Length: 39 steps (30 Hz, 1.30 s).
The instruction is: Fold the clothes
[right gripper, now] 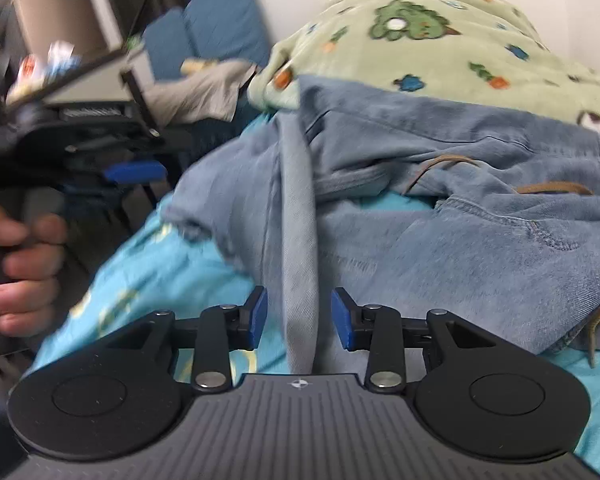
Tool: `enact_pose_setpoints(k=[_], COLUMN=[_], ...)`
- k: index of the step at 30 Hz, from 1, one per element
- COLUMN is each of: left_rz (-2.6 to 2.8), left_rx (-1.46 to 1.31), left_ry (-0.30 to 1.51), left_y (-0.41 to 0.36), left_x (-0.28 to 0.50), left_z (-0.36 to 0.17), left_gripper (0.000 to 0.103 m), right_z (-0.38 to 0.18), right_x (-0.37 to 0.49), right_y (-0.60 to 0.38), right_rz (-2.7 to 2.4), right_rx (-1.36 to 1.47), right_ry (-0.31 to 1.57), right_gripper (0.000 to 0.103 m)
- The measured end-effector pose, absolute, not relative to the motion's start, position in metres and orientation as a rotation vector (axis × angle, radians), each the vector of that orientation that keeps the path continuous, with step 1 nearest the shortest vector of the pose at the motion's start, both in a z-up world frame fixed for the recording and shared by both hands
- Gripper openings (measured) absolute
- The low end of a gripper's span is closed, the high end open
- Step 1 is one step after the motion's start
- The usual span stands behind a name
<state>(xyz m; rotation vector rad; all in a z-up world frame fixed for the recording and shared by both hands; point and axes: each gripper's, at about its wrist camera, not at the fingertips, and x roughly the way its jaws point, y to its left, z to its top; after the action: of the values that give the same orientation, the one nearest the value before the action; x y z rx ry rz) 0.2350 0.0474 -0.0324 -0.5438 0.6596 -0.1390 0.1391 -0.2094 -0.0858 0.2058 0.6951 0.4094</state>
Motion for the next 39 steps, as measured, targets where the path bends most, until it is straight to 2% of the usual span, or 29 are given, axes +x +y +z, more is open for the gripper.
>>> enact_pose_setpoints(k=[6, 15, 16, 19, 20, 23, 37, 39], left_rz=[-0.041, 0.038, 0.043, 0.059, 0.060, 0.045, -0.014, 0.016], left_rx=[-0.906, -0.880, -0.872, -0.816, -0.795, -0.727, -0.655, -0.683], left_ry=[0.704, 0.806, 0.823, 0.839, 0.838, 0.801, 0.462, 0.433], left_y=[0.066, 0.059, 0.058, 0.057, 0.057, 0.059, 0.145, 0.170], left_x=[0.322, 0.411, 0.418, 0.427, 0.428, 0.420, 0.276, 0.237], left_z=[-0.067, -0.086, -0.087, -0.084, -0.081, -0.062, 0.119, 0.122], left_gripper=[0.050, 0.049, 0.044, 0.013, 0.006, 0.001, 0.000, 0.000], right_z=[-0.095, -0.115, -0.117, -0.121, -0.122, -0.123, -0.104, -0.100], right_x=[0.160, 0.186, 0.189, 0.192, 0.193, 0.195, 0.171, 0.165], right_y=[-0.231, -0.234, -0.232, -0.231, -0.231, -0.230, -0.227, -0.227], right_rz=[0.382, 0.394, 0.397, 0.400, 0.399, 0.396, 0.417, 0.420], right_rx=[0.388, 0.472, 0.467, 0.458, 0.453, 0.434, 0.389, 0.380], right_ry=[0.718, 0.751, 0.752, 0.755, 0.755, 0.740, 0.650, 0.645], right_gripper=[0.038, 0.038, 0.038, 0.038, 0.038, 0.037, 0.036, 0.036])
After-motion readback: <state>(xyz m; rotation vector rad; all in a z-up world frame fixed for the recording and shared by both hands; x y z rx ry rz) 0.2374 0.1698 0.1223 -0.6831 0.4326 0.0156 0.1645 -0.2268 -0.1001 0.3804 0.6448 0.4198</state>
